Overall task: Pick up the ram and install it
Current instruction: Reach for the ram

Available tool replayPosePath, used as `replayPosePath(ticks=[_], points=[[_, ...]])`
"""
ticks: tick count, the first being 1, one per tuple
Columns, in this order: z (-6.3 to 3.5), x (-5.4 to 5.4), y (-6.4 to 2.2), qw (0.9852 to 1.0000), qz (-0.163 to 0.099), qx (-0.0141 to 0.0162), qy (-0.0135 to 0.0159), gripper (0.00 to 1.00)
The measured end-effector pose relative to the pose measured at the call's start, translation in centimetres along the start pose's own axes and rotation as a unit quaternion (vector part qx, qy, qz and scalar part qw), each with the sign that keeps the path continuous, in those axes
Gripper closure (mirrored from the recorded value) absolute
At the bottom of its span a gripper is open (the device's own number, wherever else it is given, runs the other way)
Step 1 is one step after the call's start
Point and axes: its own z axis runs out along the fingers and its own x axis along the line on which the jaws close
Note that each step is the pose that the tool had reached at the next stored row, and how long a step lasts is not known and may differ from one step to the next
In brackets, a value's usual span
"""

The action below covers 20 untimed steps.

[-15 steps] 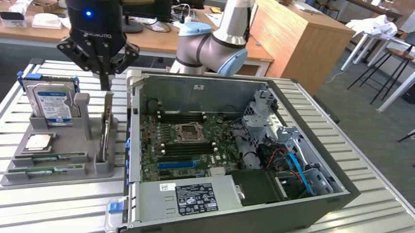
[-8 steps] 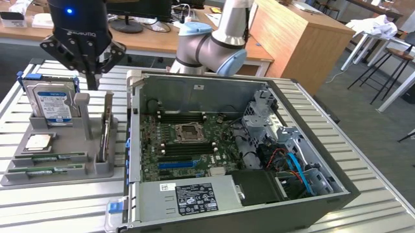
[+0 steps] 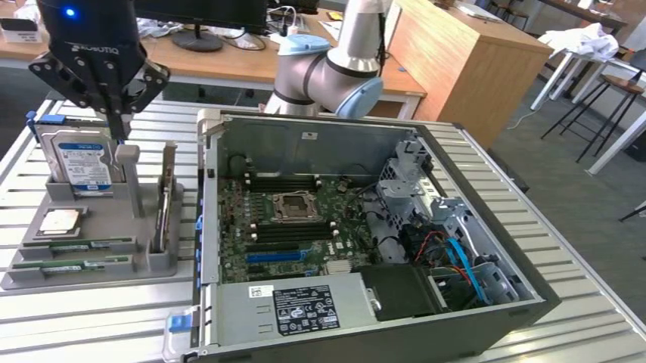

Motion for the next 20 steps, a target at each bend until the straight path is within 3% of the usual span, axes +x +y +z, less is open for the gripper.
replayPosePath(ticks=[20], points=[[-0.04,5.2,-0.46,1.0,0.002,0.0,-0.0001,0.9]])
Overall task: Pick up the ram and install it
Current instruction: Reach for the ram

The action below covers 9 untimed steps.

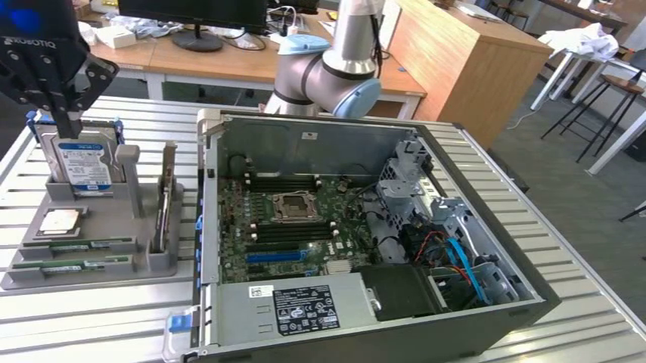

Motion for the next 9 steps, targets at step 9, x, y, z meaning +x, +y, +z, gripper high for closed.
replayPosePath(ticks=[9], points=[[-0.01,0.68,-0.06,1.0,0.0,0.0,0.0,0.9]])
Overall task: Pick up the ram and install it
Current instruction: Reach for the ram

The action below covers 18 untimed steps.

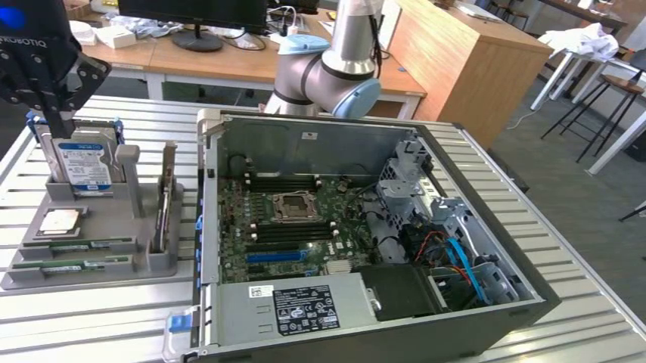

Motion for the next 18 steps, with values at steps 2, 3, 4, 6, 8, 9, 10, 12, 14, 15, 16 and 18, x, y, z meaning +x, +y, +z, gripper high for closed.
replayPosePath(ticks=[2,3,4,6,8,9,10,12,14,15,16,18], points=[[0.0,0.0,-0.02,1.0,0.0,0.0,0.0,0.9],[-0.01,0.0,-0.06,1.0,0.0,0.0,0.0,0.9],[0.0,0.0,-0.1,1.0,0.0,0.0,0.0,0.9],[-0.01,0.0,-0.22,1.0,0.0,0.0,0.0,0.9],[-0.01,0.0,-0.37,1.0,0.0,0.0,0.0,0.9],[-0.02,0.0,-0.44,1.0,0.0,0.0,0.0,0.9],[-0.02,0.0,-0.51,1.0,0.0,0.0,0.0,0.9],[-0.03,-0.1,-0.7,1.0,0.0,0.0,0.0,0.9],[-0.04,-0.1,-0.92,1.0,0.0,0.0,0.0,0.9],[-0.05,-0.1,-1.03,1.0,0.0,0.0,0.0,0.9],[-0.05,-0.1,-1.14,1.0,0.0,0.0,0.0,0.9],[-0.06,-0.1,-1.37,1.0,0.0,0.0,0.0,0.9]])
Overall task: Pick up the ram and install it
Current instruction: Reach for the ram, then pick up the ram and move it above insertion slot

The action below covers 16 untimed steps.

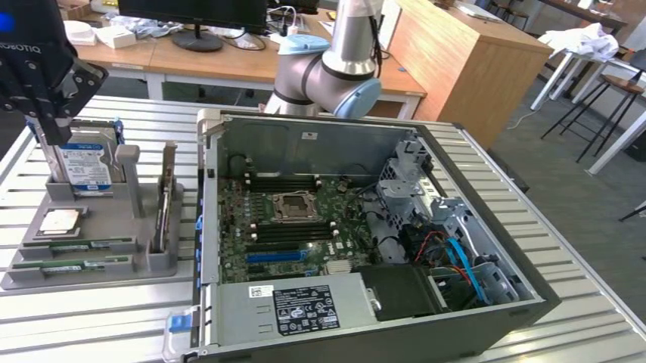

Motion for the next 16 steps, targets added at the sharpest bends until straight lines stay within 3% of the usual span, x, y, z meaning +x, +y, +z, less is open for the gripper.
replayPosePath(ticks=[16], points=[[-0.01,-0.03,-0.3,1.0,0.0,0.0,0.0,0.9]])
